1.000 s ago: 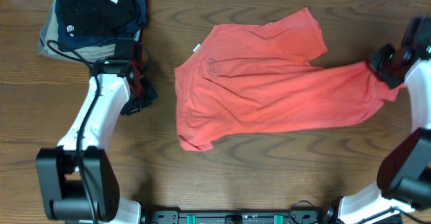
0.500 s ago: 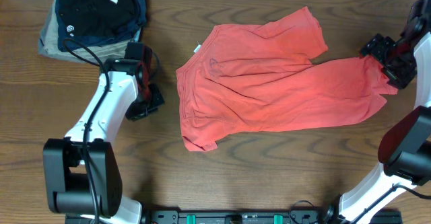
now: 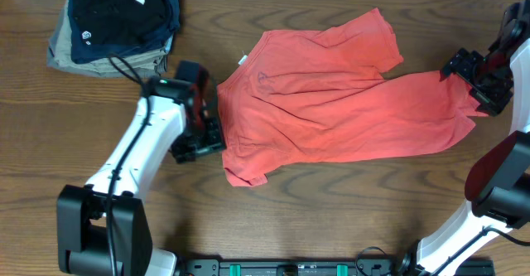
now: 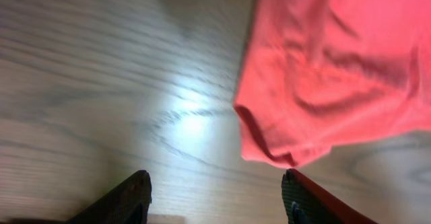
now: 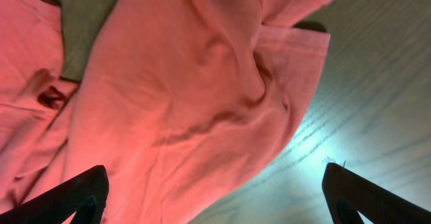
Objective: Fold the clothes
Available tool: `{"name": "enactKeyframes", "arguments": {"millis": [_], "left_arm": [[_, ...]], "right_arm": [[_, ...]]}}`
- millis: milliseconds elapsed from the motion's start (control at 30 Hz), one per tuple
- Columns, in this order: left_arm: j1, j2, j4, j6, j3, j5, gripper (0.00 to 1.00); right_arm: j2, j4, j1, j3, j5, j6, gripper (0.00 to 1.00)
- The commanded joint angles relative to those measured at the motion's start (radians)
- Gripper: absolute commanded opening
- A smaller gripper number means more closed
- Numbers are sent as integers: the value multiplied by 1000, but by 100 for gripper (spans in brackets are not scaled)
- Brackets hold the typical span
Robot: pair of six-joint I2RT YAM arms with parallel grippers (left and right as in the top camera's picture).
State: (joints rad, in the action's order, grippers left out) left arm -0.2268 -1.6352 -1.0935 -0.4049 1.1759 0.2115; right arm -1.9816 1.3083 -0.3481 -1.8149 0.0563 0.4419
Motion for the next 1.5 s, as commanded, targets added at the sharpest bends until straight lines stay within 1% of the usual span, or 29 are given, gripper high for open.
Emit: {"name": "enactKeyframes", "arguments": {"millis": [0, 67, 100, 367, 533, 800, 1000, 1233, 1333, 1467], "left_arm": [[-43, -3, 12, -35, -45, 32, 64], [-62, -3, 53, -35, -79, 32, 72], [-68, -3, 87, -35, -104, 32, 74], [-64, -5, 306, -34, -220, 24, 75], [-64, -12, 390, -34, -266, 24, 74], [-72, -12, 400, -35, -283, 25, 72], [-86, -12, 414, -92, -302, 25, 70], [-87, -13, 427, -92, -307, 25, 66], [-87, -13, 432, -92, -311, 42, 62], [-87, -16, 467, -98, -335, 58, 62]], "right_arm": [[3, 18, 6, -19, -8, -14, 99], [3, 39, 6, -19, -8, -14, 99], [3, 48, 6, -18, -8, -22, 99], [3, 100, 6, 10, -8, -22, 99], [3, 127, 6, 31, -8, -25, 99], [3, 144, 8, 61, -8, -25, 99], [3, 147, 8, 77, -8, -25, 99], [3, 162, 8, 78, -8, -25, 99], [3, 166, 8, 78, -8, -25, 99], [3, 169, 8, 78, -8, -25, 99]]}}
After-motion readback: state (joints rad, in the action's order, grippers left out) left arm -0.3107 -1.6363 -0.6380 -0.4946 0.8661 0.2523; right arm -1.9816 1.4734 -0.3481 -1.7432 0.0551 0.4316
